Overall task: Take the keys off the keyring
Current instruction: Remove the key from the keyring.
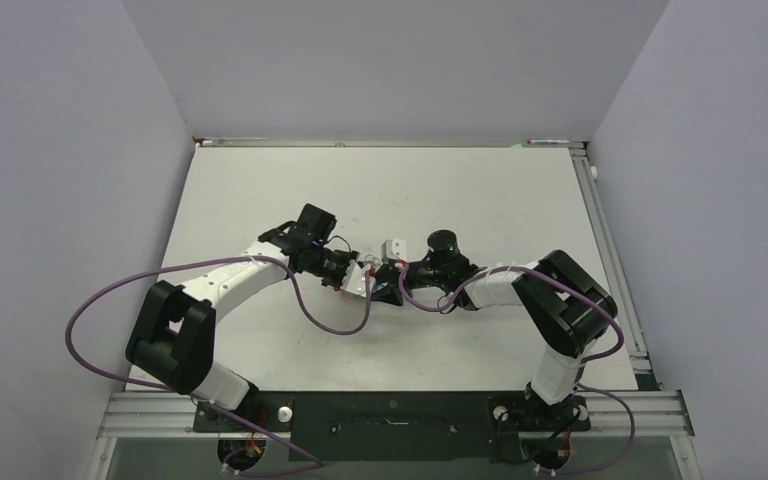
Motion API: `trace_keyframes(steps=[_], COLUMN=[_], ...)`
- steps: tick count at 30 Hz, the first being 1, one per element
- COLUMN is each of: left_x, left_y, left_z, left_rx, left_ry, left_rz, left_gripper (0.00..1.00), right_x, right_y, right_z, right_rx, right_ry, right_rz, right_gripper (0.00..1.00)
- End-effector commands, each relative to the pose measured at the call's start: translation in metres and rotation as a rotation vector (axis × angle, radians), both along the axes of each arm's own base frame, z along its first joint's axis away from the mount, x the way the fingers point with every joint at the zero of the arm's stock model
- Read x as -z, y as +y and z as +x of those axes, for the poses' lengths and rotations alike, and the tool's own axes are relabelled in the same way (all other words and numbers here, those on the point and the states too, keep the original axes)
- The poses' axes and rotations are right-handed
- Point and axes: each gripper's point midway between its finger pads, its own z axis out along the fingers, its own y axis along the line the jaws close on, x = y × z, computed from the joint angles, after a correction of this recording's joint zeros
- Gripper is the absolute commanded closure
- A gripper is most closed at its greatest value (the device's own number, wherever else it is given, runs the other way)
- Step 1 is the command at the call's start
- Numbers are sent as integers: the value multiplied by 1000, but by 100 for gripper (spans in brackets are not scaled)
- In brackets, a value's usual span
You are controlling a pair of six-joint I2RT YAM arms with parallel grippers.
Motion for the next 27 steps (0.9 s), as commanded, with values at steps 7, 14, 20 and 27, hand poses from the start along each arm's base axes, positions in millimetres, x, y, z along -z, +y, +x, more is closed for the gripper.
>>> trace_keyframes(steps=[7,14,20,27], left_x=[-29,-33,-34,-34], left_y=[-10,-10,-10,-10], left_z=[11,14,14,14], left_rx=[-27,-61,-61,-62], left_ry=[-5,23,26,28], left_rz=[-85,-104,-108,-110], left_gripper=[100,100,100,100], right_x=[-21,-16,-16,-25], right_y=[4,3,5,9], right_z=[7,11,13,14], right_rx=[-2,3,5,2], right_ry=[-67,-58,-55,-46], right_rz=[85,68,77,118], right_gripper=[71,63,62,79])
